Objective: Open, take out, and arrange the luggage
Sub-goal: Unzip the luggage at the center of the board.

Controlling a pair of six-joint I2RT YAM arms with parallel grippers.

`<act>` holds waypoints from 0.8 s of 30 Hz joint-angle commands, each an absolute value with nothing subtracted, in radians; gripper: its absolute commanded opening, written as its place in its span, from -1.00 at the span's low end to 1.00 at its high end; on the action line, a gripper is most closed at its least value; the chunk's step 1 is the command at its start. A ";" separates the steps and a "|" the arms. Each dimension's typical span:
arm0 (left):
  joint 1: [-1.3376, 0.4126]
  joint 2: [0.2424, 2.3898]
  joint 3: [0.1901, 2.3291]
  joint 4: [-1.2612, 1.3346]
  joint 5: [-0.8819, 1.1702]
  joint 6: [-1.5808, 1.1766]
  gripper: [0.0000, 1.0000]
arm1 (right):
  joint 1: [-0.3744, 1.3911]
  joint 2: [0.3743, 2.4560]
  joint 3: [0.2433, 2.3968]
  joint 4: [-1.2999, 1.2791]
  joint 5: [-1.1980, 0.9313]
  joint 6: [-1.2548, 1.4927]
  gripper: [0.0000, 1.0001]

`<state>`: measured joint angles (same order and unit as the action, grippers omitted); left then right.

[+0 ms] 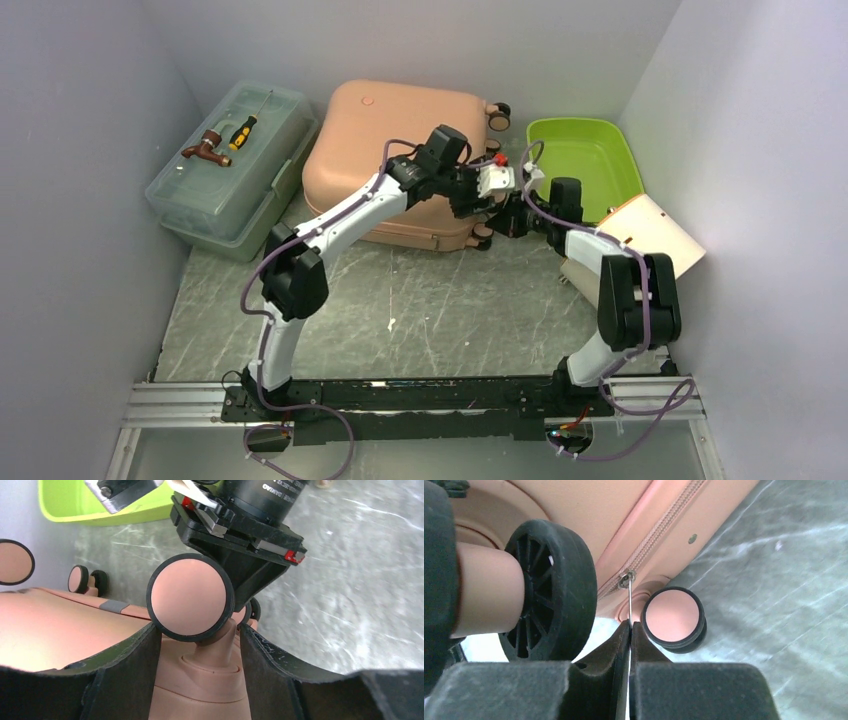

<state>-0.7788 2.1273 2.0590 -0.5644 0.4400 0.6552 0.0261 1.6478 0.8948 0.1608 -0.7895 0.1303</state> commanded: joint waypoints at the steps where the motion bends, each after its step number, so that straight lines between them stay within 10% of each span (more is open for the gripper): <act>1: -0.878 2.112 1.858 -1.144 0.699 0.613 0.17 | 0.050 1.510 0.784 0.213 -0.728 0.092 -1.00; 24: -0.887 1.971 1.634 -1.353 0.849 0.763 0.13 | 0.028 1.652 0.979 0.211 -0.294 0.050 -1.00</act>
